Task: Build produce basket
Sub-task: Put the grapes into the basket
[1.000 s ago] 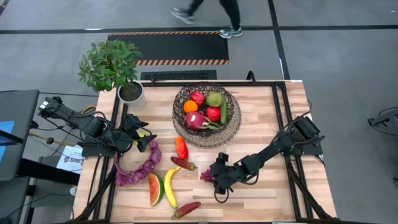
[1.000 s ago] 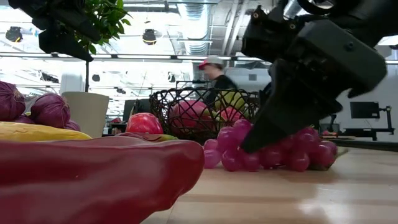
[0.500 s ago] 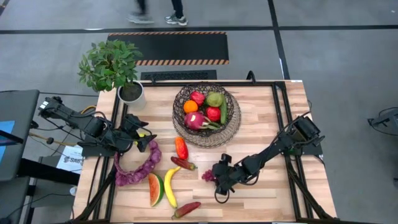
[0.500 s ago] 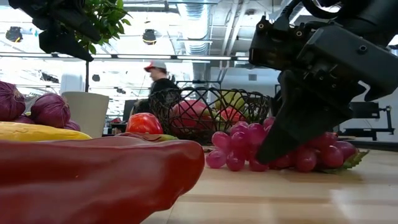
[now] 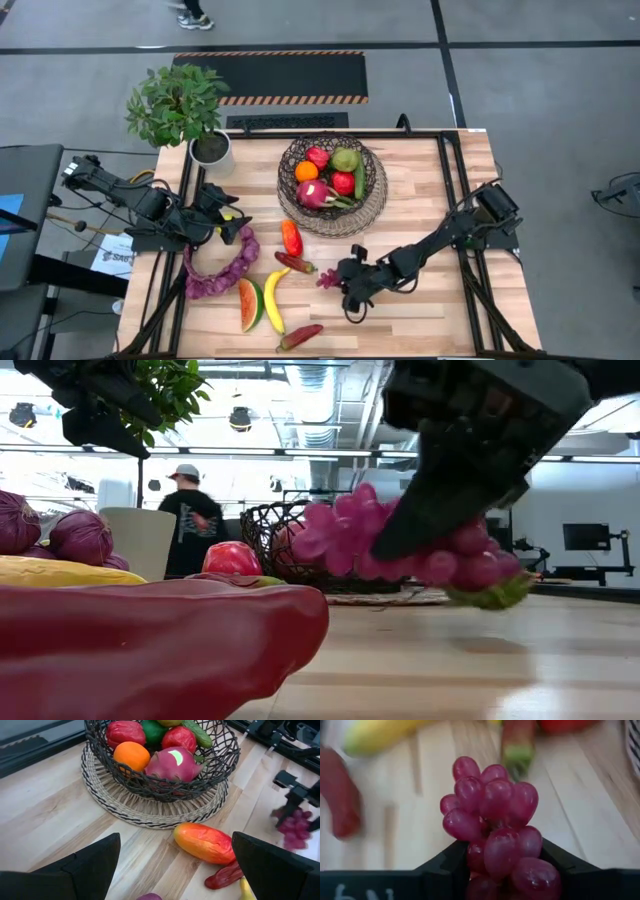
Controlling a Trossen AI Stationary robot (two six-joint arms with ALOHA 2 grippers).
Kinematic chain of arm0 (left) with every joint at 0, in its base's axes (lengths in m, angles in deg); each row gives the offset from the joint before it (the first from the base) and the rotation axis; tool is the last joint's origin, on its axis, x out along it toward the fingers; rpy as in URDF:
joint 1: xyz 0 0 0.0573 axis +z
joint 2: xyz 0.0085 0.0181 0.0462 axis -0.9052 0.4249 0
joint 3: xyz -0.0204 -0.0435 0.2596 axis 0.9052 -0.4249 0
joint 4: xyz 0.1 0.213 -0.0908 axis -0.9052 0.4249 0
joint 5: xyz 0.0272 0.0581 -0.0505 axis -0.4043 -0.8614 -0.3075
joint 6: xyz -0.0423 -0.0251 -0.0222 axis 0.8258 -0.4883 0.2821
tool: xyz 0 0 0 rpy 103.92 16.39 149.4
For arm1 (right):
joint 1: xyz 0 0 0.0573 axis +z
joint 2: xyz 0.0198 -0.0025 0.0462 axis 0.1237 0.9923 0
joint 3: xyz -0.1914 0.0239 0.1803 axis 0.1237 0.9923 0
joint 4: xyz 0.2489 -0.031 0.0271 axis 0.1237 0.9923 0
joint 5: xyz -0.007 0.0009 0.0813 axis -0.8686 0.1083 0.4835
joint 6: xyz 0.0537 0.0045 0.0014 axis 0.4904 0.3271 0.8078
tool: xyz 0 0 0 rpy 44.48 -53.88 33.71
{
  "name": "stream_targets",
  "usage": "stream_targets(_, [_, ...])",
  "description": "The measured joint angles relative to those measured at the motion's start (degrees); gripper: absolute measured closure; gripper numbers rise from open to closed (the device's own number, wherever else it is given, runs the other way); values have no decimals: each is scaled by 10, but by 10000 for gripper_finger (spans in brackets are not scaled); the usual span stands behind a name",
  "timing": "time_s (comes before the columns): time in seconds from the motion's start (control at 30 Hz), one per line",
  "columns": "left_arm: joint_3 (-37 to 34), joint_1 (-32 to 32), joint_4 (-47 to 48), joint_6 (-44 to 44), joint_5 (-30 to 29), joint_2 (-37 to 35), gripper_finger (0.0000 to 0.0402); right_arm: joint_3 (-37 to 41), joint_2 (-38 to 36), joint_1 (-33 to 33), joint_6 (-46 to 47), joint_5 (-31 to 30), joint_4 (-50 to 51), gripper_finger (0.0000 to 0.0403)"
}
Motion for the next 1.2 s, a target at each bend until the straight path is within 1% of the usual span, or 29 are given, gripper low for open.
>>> stream_targets(0.17, [0, 0, 0, 0, 3, 0, 34, -3, -34, -3, -31, -3, 0, 226])
stream_targets(0.33, [0, 0, -1, 5, 3, 0, 34, -3, -89, -12, -63, -9, 2, 226])
stream_targets(0.5, [0, 0, 0, 7, 3, 0, 34, -3, -140, -22, -111, -33, 1, 229])
stream_targets(0.73, [0, 0, 0, 7, 3, 0, 34, -3, -205, -42, -166, -35, 1, 228])
stream_targets(1.0, [0, 0, 0, 9, 3, 0, 34, -3, -258, -80, -238, -35, 3, 230])
stream_targets(1.2, [0, 0, 0, 10, 4, 0, 34, -3, -276, -124, -296, -35, 2, 228])
